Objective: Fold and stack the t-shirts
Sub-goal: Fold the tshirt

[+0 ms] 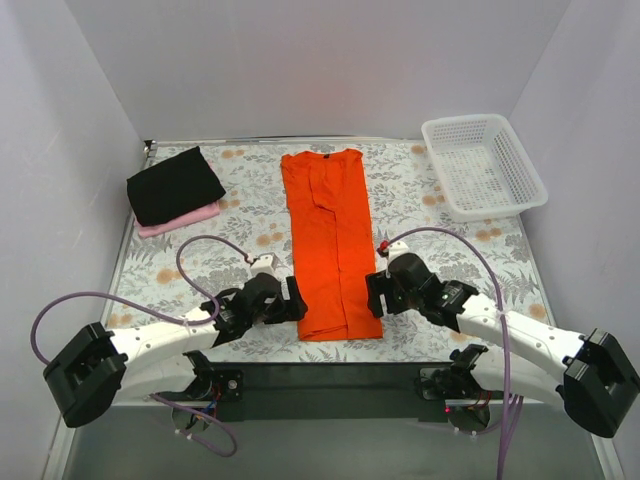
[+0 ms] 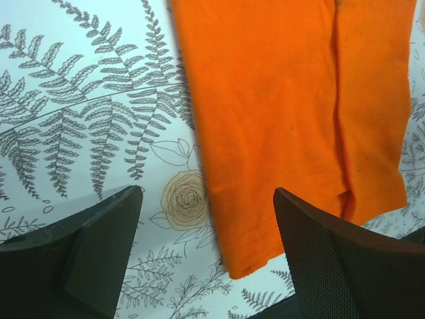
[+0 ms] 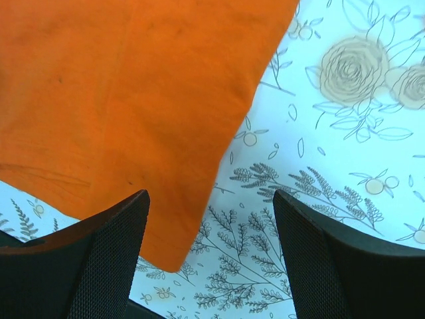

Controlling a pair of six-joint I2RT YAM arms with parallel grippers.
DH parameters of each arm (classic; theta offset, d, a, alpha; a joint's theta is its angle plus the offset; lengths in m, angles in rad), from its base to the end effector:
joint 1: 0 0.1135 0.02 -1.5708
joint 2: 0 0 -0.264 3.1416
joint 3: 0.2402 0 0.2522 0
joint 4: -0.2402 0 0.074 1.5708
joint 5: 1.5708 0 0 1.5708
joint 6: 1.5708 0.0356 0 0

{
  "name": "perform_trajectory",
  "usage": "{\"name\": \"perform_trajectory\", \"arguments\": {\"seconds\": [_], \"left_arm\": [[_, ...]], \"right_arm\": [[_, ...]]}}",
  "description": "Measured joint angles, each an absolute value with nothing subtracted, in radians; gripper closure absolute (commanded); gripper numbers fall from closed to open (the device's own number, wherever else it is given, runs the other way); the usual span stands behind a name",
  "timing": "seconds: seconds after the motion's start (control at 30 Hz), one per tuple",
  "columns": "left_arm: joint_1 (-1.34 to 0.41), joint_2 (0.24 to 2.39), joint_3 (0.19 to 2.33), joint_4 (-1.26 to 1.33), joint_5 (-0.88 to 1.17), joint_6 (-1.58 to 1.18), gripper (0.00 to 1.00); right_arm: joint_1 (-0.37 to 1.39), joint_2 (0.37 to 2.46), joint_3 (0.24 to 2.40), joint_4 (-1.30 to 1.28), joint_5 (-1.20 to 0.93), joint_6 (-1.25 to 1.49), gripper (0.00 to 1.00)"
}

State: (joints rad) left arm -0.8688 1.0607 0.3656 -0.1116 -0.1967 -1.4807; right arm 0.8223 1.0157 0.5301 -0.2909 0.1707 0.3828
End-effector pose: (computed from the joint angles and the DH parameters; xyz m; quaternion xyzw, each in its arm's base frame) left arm 0.1299 -0.1429 0.1544 -0.3130 0.8695 -0.3072 0.2272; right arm 0.1428 0.1449 0.2001 -0.1681 0.9039 0.1536 0.3621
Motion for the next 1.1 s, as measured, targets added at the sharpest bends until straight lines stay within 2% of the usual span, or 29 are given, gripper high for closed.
{"name": "perform_trajectory", "arguments": {"seconds": [0.3,0.6,1.1], "left_arm": [[-0.996,1.099,0.378,-0.113,-0.252,-1.565,0.26],[-1.065,1.097,0.386,-0.142,-0.258,-1.650,0.27],[-1.182,1.073,0.368,-0.161,-0.255,-1.783,0.35]], "right_arm": [[0.848,0.919,0.461,-0.297,0.124,0.448,0.32],[0.915,0.915,0.420,-0.300,0.090,0.516,0.32],[0.971,0.904,0.370,-0.297,0.076,0.604,0.34]]}}
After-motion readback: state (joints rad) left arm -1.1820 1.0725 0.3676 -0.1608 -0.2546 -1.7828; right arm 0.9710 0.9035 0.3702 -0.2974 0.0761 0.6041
